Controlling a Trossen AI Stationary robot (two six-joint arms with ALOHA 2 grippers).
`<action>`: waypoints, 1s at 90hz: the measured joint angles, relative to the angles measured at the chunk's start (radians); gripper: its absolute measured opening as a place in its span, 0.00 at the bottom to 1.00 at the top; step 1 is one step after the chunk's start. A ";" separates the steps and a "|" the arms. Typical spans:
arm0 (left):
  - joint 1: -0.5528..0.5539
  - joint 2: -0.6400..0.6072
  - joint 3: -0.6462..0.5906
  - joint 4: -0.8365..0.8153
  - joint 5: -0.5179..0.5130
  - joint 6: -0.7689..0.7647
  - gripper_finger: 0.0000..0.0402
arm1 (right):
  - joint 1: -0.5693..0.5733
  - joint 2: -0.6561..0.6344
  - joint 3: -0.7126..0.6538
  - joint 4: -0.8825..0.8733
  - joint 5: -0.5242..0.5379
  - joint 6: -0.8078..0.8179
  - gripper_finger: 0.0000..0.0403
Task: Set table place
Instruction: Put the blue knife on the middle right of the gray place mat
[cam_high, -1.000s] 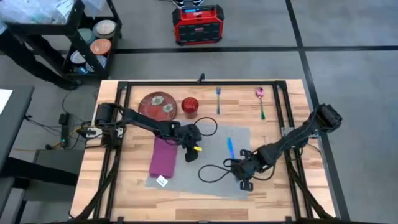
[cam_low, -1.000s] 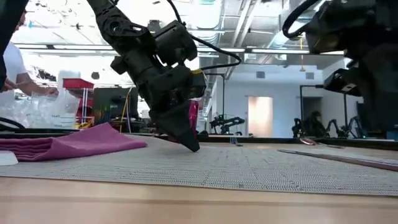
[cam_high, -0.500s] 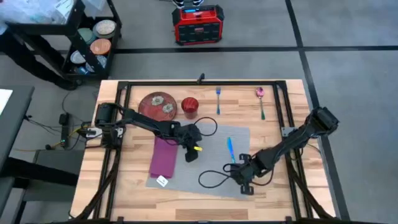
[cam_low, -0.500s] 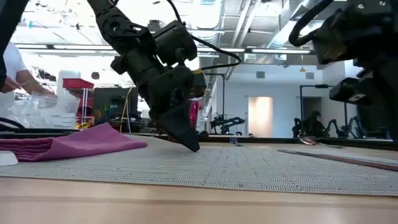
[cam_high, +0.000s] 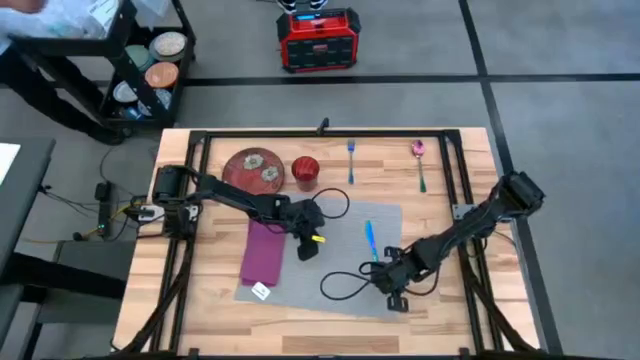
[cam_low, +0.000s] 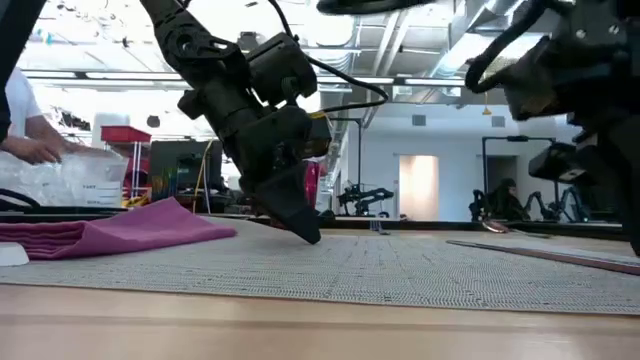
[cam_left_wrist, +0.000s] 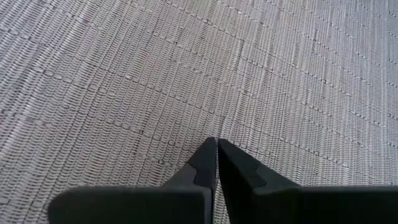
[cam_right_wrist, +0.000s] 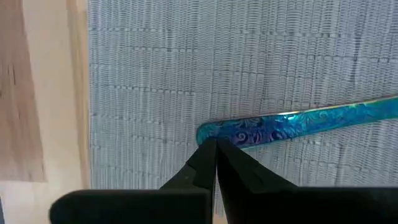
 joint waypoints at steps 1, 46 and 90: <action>0.000 0.000 0.000 0.000 0.000 0.000 0.00 | -0.001 0.000 0.000 0.000 0.000 0.000 0.00; 0.000 0.000 0.000 0.006 -0.006 0.002 0.00 | -0.081 0.000 -0.001 0.037 -0.025 -0.213 0.00; 0.006 0.000 0.000 0.007 -0.016 0.003 0.00 | 0.032 0.000 -0.001 -0.012 -0.019 -0.143 0.00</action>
